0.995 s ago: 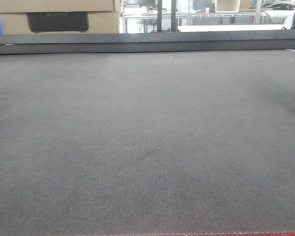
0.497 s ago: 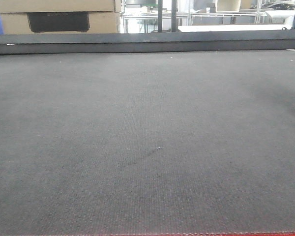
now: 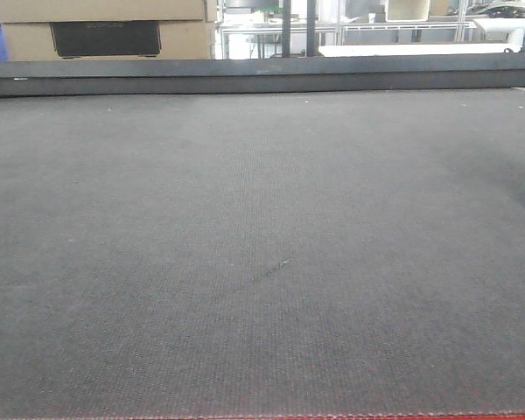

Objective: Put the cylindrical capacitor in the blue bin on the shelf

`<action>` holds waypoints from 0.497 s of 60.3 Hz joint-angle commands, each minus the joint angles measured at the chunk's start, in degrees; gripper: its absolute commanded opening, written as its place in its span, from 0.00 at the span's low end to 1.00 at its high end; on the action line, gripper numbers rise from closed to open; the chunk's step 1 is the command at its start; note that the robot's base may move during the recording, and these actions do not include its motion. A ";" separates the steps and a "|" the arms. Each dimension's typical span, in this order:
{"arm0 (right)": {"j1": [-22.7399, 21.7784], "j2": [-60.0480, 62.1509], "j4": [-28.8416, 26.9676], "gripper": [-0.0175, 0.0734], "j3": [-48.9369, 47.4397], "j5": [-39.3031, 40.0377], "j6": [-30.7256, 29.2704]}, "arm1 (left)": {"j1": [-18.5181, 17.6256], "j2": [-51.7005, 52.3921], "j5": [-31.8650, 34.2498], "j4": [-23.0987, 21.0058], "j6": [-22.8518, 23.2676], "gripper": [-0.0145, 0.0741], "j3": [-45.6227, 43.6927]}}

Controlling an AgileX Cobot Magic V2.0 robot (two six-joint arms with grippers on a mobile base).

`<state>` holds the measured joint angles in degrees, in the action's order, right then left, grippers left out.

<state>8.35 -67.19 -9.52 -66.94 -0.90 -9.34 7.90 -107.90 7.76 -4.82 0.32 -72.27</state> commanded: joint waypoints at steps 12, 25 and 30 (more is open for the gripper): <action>-0.32 0.48 -0.18 0.05 -0.21 -4.47 -0.16 | -11.06 19.61 -15.10 2.85 0.32 0.04 -0.56; -0.85 0.48 -0.07 0.05 2.15 -15.24 -0.16 | -18.33 30.74 -30.82 4.82 0.21 0.04 -0.56; -1.76 0.48 -0.07 0.05 5.50 -15.39 -0.16 | -18.99 34.53 -38.77 4.82 0.21 0.04 -0.43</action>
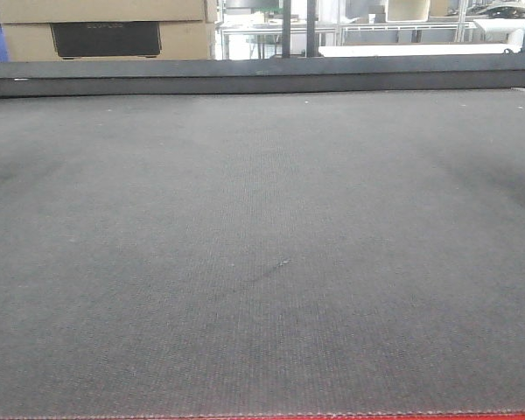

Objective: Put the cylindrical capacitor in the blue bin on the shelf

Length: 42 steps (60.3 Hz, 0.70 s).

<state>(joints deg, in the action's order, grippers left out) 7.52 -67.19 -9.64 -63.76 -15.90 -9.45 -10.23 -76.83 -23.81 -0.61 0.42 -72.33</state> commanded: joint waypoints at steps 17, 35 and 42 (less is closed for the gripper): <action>-1.92 5.36 0.05 0.05 16.08 -0.91 -0.05 | -0.86 17.62 -14.50 0.61 0.11 0.04 7.21; -1.80 16.46 0.05 0.05 17.81 -13.04 -0.05 | -0.86 31.18 -14.76 1.28 0.11 0.04 20.89; -1.80 21.95 0.43 0.05 17.81 -15.48 -0.05 | -0.86 33.53 -14.99 3.22 0.11 0.04 22.90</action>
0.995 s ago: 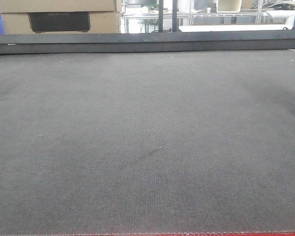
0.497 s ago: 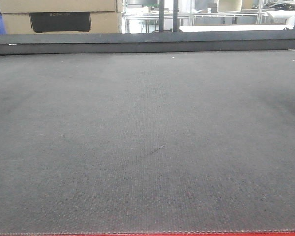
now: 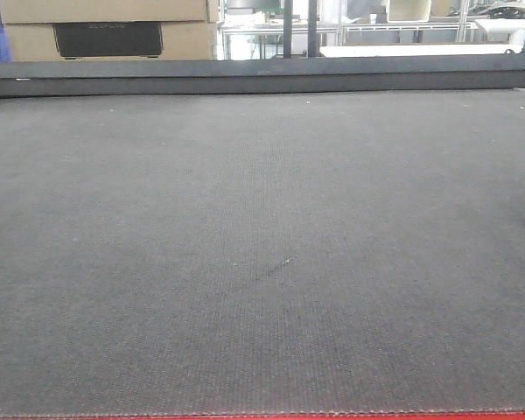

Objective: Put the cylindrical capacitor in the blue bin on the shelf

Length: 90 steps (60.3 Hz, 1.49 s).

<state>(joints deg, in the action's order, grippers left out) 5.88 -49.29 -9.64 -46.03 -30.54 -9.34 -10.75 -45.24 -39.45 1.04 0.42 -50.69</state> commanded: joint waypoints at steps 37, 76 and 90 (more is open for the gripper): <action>-0.16 18.65 3.31 0.05 -0.18 -2.45 -0.17 | -2.57 3.33 0.14 -0.04 0.11 0.04 1.27; -0.16 18.65 3.31 0.05 -0.18 -2.45 -0.17 | -2.65 3.33 -0.03 -0.03 0.11 0.04 1.27; -0.16 18.65 3.31 0.05 -0.18 -2.45 -0.17 | -2.65 3.33 0.07 -0.03 0.11 0.04 1.27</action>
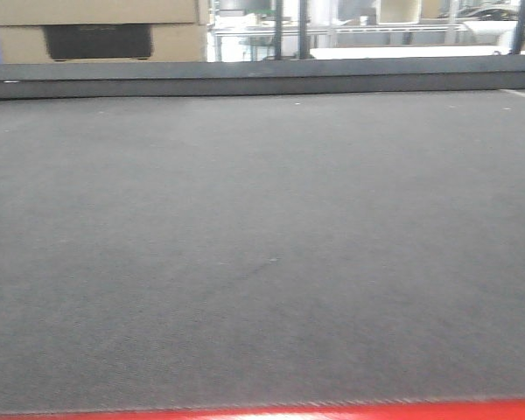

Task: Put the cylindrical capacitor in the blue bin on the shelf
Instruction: 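Drive the base to the shelf of blue bins holding both objects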

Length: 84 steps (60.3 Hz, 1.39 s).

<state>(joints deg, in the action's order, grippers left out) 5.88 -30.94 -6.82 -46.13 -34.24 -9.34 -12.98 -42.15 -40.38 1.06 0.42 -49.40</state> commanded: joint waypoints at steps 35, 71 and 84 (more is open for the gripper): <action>-0.16 0.31 0.49 0.05 -0.08 1.26 -0.17 | -0.42 0.24 1.00 -0.05 0.11 0.04 -0.03; -0.16 0.31 0.49 0.05 -0.08 1.26 -0.17 | -0.42 0.24 1.00 -0.05 0.11 0.04 -0.03; -0.16 0.31 0.49 0.05 -0.08 1.26 -0.17 | -0.42 0.24 1.00 -0.05 0.11 0.04 -0.03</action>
<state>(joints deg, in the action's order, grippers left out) 5.88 -30.94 -6.82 -46.13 -34.24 -9.34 -12.98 -42.03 -40.38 1.29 0.42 -49.40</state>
